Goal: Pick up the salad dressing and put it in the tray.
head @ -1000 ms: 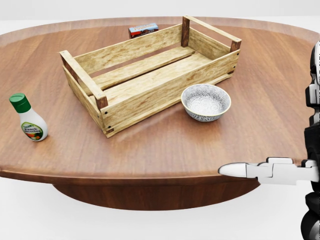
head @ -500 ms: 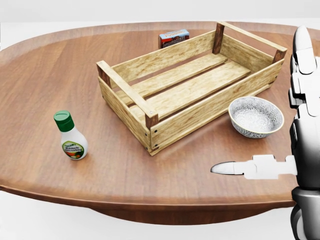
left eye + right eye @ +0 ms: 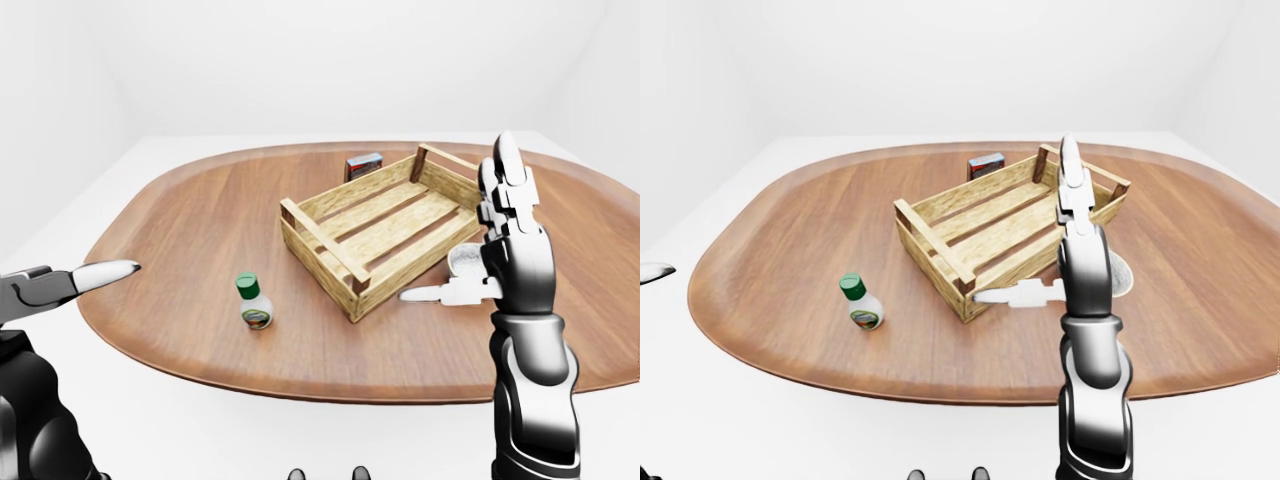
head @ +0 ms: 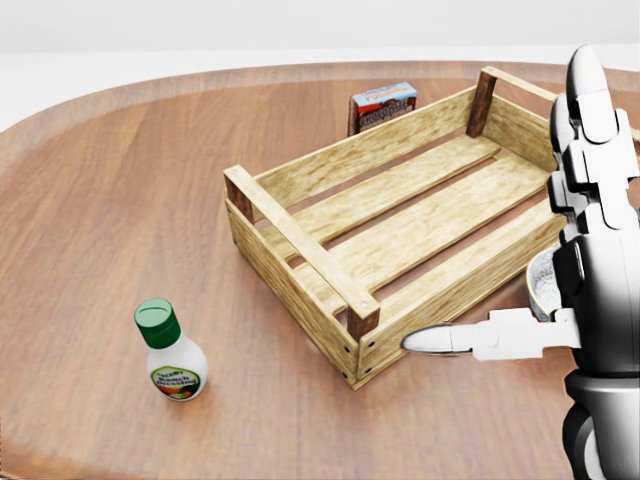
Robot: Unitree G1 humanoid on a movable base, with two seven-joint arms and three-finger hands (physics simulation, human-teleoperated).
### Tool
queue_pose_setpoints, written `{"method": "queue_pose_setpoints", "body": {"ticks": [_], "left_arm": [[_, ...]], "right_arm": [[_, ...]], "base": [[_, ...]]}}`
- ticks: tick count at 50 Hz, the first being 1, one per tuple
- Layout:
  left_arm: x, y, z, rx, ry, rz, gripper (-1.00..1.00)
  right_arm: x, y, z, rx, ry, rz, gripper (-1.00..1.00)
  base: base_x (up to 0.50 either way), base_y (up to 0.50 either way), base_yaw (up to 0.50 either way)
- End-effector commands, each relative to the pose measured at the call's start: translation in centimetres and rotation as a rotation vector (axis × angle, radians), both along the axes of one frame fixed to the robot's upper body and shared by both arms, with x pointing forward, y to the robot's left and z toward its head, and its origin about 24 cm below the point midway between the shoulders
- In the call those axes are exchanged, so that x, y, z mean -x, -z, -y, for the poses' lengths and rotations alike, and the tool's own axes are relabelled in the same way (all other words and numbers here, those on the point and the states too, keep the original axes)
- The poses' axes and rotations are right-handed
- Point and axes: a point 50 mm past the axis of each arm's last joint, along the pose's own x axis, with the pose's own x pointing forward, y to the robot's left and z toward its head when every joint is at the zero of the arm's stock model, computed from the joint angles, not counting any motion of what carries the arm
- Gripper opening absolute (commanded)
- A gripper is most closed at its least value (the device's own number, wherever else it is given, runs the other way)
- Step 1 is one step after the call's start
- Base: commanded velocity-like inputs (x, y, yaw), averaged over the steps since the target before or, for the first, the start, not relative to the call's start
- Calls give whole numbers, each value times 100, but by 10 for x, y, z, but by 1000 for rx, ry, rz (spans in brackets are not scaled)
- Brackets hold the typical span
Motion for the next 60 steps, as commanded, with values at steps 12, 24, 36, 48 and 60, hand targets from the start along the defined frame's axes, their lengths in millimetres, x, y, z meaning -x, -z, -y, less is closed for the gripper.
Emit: {"method": "queue_pose_setpoints", "body": {"ticks": [12, 24, 36, 48, 60], "left_arm": [[-1, 1, 2, -6, 5, -7, 100], [0, 1, 3, -6, 8, -2, 100], [-5, 6, 2, -2, 7, -33, 100], [-7, 9, 2, 0, 7, -49, 100], [-7, 10, 2, 1, 7, -55, 100]], "right_arm": [[4, -4, -10, -61, -82, 25, 100], [4, -7, -9, -50, -82, 39, 100], [4, -11, -7, -43, -79, 54, 100], [7, -12, -5, -38, -67, 62, 100], [18, -26, 3, -52, -49, 144, 100]], "base": [[50, 0, 0], [50, 0, 0], [50, -3, 0], [50, -5, 0], [37, -4, 0]]}}
